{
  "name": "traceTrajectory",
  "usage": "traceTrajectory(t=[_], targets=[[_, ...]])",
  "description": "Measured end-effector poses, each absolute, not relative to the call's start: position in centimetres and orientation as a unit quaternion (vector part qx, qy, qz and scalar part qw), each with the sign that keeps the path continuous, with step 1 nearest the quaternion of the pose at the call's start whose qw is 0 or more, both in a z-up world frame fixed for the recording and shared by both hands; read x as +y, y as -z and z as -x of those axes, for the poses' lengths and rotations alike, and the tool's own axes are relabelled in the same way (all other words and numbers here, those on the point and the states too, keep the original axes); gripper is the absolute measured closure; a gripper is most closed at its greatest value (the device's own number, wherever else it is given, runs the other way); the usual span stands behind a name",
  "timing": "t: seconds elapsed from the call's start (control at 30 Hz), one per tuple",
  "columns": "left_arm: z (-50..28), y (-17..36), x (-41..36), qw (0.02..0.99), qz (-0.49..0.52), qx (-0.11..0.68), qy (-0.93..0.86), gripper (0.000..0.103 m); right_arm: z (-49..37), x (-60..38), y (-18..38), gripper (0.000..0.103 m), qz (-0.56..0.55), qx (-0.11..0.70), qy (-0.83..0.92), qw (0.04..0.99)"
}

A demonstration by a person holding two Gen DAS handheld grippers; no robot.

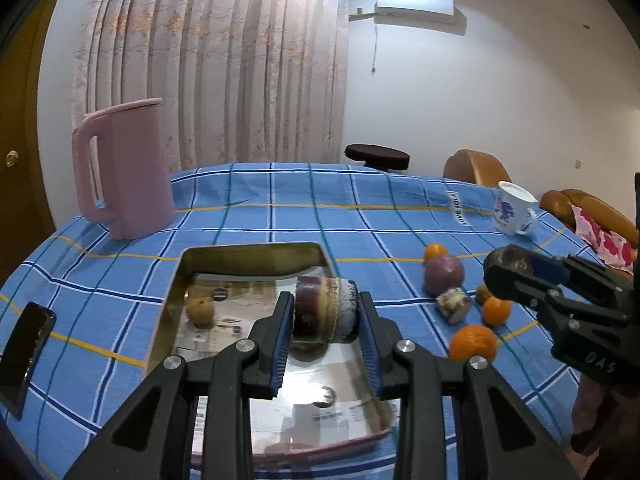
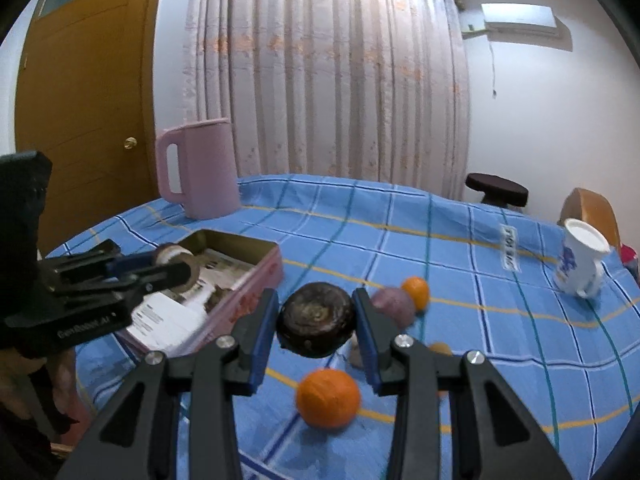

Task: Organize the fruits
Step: 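Lift both held fruits and carry them over the tin, then lower both fruits into the tin and open both tools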

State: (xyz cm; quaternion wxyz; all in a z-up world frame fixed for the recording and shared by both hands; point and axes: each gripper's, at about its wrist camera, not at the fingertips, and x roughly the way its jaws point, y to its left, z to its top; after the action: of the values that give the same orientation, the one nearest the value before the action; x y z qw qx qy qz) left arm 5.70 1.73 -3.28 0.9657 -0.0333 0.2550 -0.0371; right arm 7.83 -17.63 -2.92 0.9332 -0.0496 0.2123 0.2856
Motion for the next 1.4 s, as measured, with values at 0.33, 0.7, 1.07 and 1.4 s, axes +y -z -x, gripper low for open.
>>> traceTrajectory(t=[0.33,0.7,1.07,1.4], targets=[[-6.5,2.9,4.1,0.966,0.031,0.255,0.011,0.070,-8.9,-13.2,0.7,0.062,0.066,0.195,-0.326,0.923],[-7.4,3.5,6.5,0.964,0.031,0.266,-0.011,0.070,-10.3,-9.2,1.4,0.062,0.073,0.209,-0.355,0.908],[-7.8,4.3,7.6,0.960,0.028,0.277,-0.016,0.070,-10.8,-7.0,4.0,0.062,0.075,0.241,-0.369,0.894],[-8.3,5.2,7.9,0.956,0.025,0.293,-0.015,0.070,-10.7,-5.9,5.7,0.062,0.084,0.263,-0.378,0.884]])
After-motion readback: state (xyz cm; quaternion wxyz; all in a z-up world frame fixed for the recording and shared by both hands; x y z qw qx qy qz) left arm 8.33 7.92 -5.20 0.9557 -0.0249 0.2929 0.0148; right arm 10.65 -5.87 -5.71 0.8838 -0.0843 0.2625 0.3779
